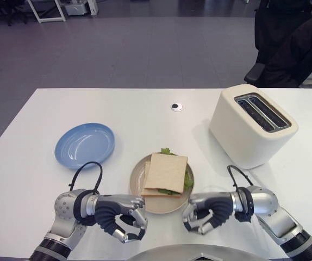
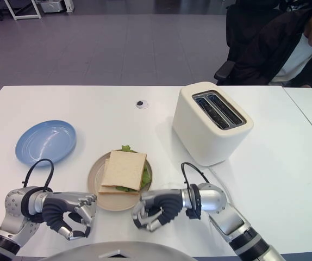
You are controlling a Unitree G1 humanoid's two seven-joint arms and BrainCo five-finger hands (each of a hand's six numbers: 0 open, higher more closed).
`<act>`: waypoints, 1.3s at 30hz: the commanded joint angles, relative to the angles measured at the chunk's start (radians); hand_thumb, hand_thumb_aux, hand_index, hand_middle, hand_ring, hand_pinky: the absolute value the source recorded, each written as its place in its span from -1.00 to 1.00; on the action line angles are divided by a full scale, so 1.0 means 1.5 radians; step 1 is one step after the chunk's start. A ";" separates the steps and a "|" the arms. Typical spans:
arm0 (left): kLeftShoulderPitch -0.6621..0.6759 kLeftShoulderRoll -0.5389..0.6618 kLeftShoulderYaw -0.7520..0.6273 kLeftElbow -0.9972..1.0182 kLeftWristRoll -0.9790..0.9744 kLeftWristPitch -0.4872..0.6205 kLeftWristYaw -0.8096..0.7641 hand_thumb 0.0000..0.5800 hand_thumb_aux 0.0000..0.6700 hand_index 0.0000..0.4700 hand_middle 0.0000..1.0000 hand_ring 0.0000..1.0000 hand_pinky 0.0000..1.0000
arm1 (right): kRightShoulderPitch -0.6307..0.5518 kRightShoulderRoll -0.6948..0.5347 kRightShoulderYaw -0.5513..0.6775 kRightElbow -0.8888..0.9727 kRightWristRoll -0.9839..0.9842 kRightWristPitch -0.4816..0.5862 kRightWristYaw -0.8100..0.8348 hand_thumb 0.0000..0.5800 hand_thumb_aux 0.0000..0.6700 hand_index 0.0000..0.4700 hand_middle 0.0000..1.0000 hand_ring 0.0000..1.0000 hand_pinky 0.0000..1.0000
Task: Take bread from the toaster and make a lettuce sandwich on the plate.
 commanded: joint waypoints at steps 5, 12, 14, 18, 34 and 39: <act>-0.007 -0.008 -0.025 0.074 0.065 0.026 -0.043 1.00 1.00 1.00 1.00 1.00 1.00 | -0.018 0.014 0.035 0.100 -0.128 -0.010 -0.001 1.00 1.00 1.00 1.00 1.00 1.00; -0.038 -0.037 -0.071 0.189 0.190 0.002 -0.023 1.00 1.00 1.00 1.00 1.00 1.00 | -0.062 0.081 0.035 0.198 -0.244 -0.018 -0.114 1.00 1.00 1.00 1.00 1.00 1.00; -0.057 -0.048 -0.071 0.232 0.242 -0.020 0.004 1.00 1.00 1.00 1.00 1.00 1.00 | -0.078 0.104 0.027 0.217 -0.259 -0.019 -0.154 1.00 1.00 1.00 1.00 1.00 1.00; -0.152 -0.103 -0.015 0.359 0.398 -0.072 0.179 1.00 1.00 1.00 1.00 1.00 1.00 | -0.113 0.153 0.002 0.272 -0.303 -0.011 -0.259 1.00 1.00 1.00 1.00 1.00 1.00; -0.339 -0.224 0.084 0.491 0.419 -0.146 0.669 -1.00 -1.00 -1.00 -0.57 -0.57 -0.57 | -0.222 0.301 -0.184 0.373 -0.287 -0.022 -0.627 0.87 0.48 0.48 0.51 0.51 0.51; -0.245 -0.213 0.052 0.225 0.151 -0.063 0.547 -1.00 -1.00 -1.00 -1.00 -1.00 -1.00 | -0.195 0.323 -0.254 0.263 -0.216 -0.065 -0.670 -1.00 -1.00 -1.00 -1.00 -1.00 -1.00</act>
